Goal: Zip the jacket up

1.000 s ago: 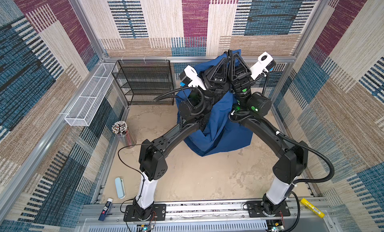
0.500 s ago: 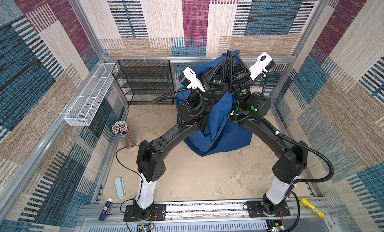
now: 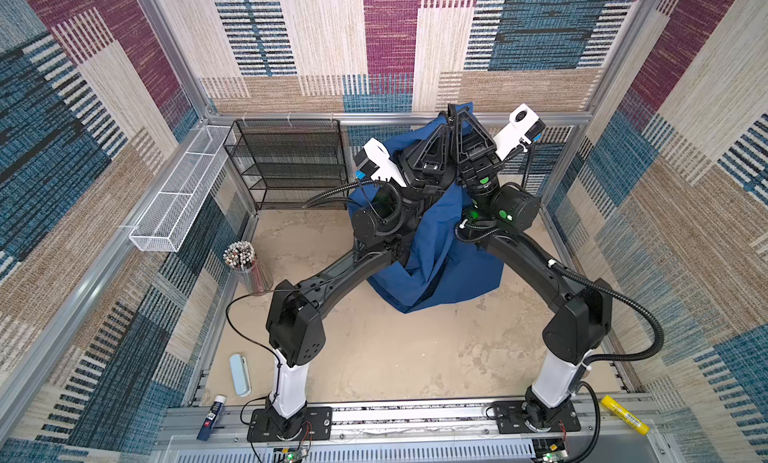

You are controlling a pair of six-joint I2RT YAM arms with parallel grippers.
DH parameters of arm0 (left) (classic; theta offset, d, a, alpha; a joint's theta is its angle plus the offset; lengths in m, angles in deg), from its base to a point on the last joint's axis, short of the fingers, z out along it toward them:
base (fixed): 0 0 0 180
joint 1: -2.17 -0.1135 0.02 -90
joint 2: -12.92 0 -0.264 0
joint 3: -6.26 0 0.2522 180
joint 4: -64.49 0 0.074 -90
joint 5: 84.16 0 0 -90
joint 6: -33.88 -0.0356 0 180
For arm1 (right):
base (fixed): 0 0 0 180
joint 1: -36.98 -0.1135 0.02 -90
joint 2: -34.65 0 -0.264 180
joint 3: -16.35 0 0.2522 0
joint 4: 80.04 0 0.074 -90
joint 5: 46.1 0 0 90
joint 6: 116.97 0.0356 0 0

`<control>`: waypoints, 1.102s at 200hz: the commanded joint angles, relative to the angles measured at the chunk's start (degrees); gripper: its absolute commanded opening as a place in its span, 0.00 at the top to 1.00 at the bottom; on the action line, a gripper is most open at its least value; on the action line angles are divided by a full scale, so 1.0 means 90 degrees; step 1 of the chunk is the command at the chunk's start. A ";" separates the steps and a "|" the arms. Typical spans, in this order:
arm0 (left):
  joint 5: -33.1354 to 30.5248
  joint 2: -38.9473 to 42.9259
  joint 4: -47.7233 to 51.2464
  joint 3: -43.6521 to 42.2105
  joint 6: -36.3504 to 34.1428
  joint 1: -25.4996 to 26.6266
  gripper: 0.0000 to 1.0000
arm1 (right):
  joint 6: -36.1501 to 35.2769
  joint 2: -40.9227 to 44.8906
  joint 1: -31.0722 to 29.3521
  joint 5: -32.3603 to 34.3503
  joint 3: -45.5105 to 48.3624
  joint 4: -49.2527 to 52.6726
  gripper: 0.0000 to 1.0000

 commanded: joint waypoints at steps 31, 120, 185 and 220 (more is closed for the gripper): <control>0.0734 0.0372 0.0790 -0.0964 -0.0493 0.0013 1.00 | -0.0140 0.0268 0.0098 0.0928 0.0333 -0.2262 1.00; 0.0486 0.0375 0.0455 -0.2487 0.0098 -0.0232 1.00 | -0.0438 0.1786 0.0166 0.2017 0.5151 -0.2804 1.00; 0.0306 0.0349 0.0346 -0.3192 0.0438 -0.0294 1.00 | -0.0262 0.1794 0.0206 0.2116 0.5875 -0.2817 1.00; 0.0108 0.0285 0.0104 -0.2978 0.0515 -0.0404 1.00 | -0.0203 0.2012 0.0215 0.2147 0.5878 -0.2816 1.00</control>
